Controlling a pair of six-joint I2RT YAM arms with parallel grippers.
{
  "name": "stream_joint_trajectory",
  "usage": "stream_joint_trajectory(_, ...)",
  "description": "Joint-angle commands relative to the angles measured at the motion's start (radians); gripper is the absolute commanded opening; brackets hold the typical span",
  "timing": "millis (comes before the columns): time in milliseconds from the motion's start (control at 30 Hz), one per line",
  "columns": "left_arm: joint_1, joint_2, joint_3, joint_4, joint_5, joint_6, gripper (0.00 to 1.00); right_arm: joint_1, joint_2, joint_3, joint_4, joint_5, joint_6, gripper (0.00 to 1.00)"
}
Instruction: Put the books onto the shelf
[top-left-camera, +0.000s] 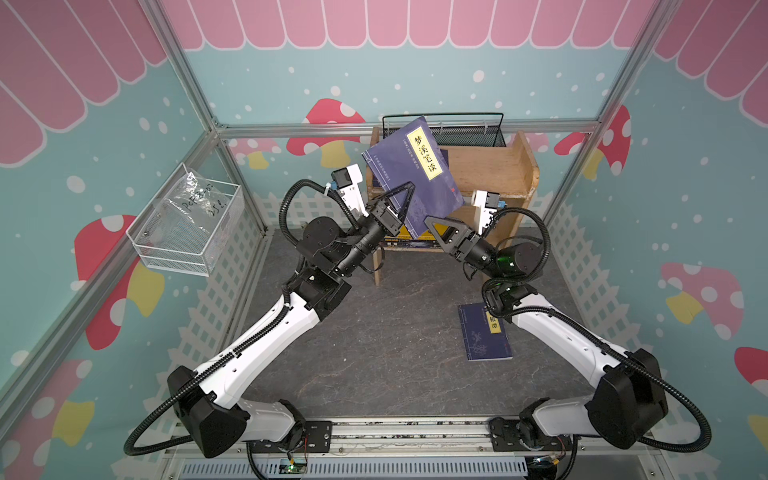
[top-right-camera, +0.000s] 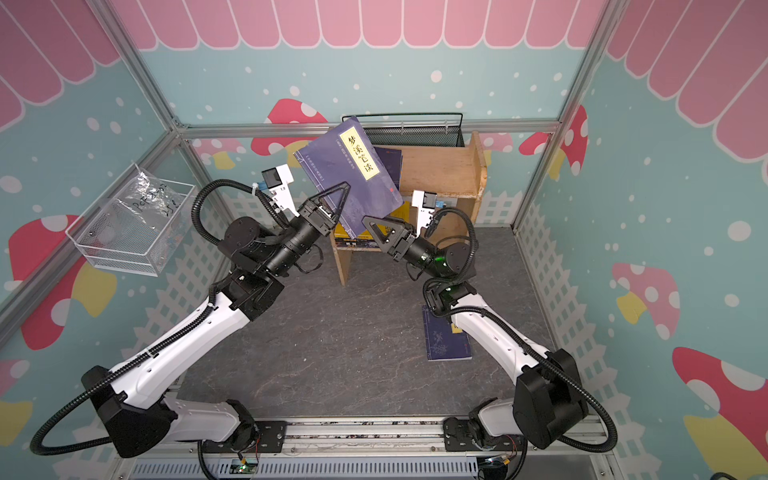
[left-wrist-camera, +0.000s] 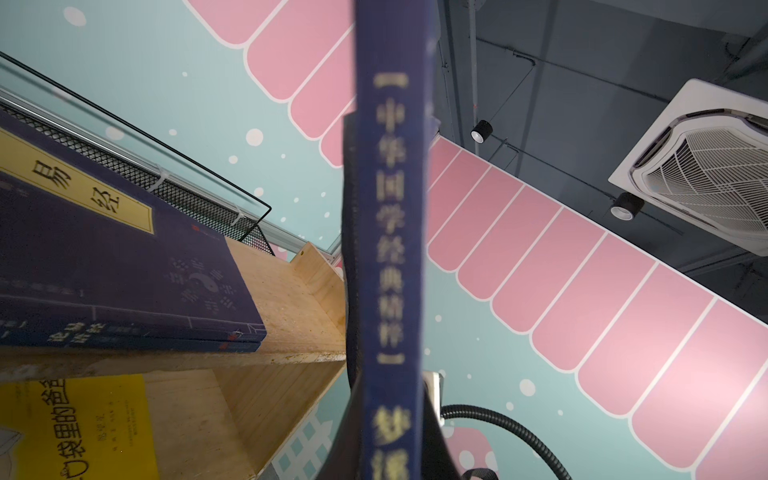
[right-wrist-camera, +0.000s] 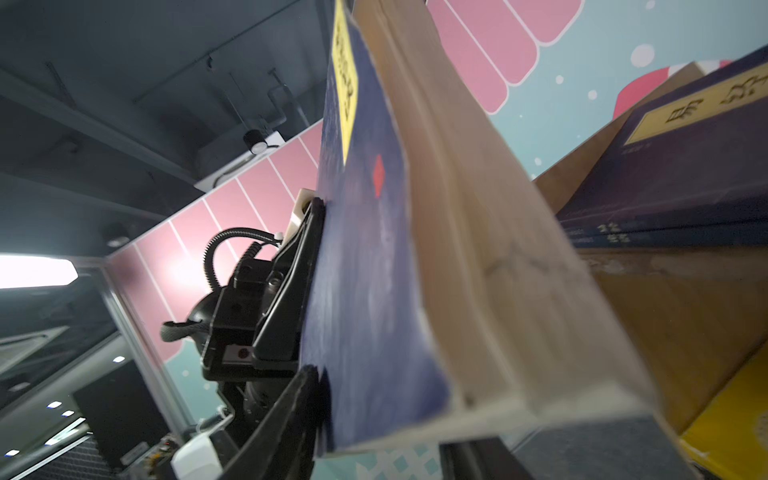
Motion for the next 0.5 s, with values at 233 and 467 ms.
stream_joint_trajectory(233,-0.015,-0.021,0.023,0.034,0.031,0.015,0.41,-0.008,-0.041,0.028,-0.046,0.093,-0.004,0.02)
stream_joint_trajectory(467,0.054,-0.087,0.03,-0.085,0.048,0.07,0.86,-0.094,-0.084,0.101,-0.184,-0.055,-0.024,0.01)
